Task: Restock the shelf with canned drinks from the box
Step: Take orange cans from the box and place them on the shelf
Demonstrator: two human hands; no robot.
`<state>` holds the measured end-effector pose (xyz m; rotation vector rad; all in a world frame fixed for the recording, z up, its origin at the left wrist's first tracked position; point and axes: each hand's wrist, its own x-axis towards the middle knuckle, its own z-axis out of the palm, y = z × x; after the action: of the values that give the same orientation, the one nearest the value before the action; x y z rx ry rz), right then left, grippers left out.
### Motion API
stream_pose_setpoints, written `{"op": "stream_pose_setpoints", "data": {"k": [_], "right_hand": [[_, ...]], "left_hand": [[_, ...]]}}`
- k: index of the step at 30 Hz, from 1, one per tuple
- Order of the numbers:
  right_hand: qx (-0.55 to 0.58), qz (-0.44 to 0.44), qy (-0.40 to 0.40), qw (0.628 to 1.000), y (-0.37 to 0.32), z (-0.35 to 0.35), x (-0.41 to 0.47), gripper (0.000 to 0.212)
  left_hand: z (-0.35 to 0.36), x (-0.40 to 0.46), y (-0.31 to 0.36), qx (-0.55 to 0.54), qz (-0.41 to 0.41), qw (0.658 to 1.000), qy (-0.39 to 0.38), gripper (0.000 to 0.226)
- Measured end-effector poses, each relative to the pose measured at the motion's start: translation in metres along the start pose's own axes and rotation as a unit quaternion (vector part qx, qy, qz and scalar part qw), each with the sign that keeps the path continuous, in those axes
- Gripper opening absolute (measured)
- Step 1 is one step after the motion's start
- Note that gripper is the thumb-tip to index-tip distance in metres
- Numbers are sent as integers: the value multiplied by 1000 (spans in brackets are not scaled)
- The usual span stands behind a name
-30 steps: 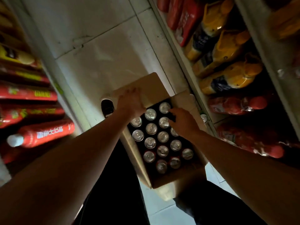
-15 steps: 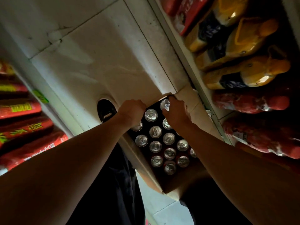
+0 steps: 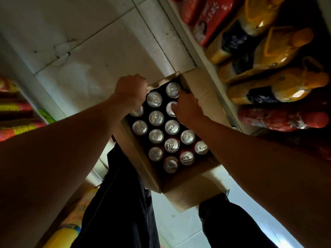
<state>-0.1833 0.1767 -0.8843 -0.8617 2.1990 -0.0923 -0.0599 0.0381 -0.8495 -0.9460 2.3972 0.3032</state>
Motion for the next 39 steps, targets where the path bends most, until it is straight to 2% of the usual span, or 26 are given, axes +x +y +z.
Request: {"op": "stream_pose_setpoints", "data": {"k": [3,5,9,11,12,15,18,21,25,28,31,35,37,39], "right_hand": [[58,5,49,997,-19,3,14,50],[100,19,75,992,-33,3,24,54],[180,154,46,970,-60,15,52,51],[182,172,41,967,-60,24,68,46],[174,176,41,968,-60,24,70,46],[168,178,50,968,-62,6,47,51],[163,123,75,976,-62,-36,-1,55],[232,124,95,960,-70,-116,-59,47],[346,107,49,931,-90,-247,-149,42],[367,67,16,928,-108,-348,-223,30],[361,0,18,932,-122,-431,-299,30],[363,-160,85,914,-128,-502,-382,27],[373,-205,135,895,-126,-531,-416,38],[365,-227,199,881,-125,-558,-445,47]], "left_hand": [[-14,4,-21,-67,-8,998,11,40],[-18,3,-33,-103,7,994,19,37],[-13,-1,-42,-141,1,990,-10,38],[-4,-2,-42,-131,3,991,-31,25],[-1,-5,-41,-127,5,991,-39,27],[7,-11,-42,-155,-1,987,-44,52],[-16,-24,-34,-249,-9,967,-59,83],[-89,-53,-15,-304,61,948,-72,105],[-216,-118,21,-296,167,940,-40,115],[-306,-174,51,-323,181,929,2,88],[-383,-229,74,-376,176,908,55,63],[-465,-285,104,-451,172,870,104,52],[-506,-308,121,-489,182,847,100,59],[-540,-325,137,-506,204,831,110,75]]}}
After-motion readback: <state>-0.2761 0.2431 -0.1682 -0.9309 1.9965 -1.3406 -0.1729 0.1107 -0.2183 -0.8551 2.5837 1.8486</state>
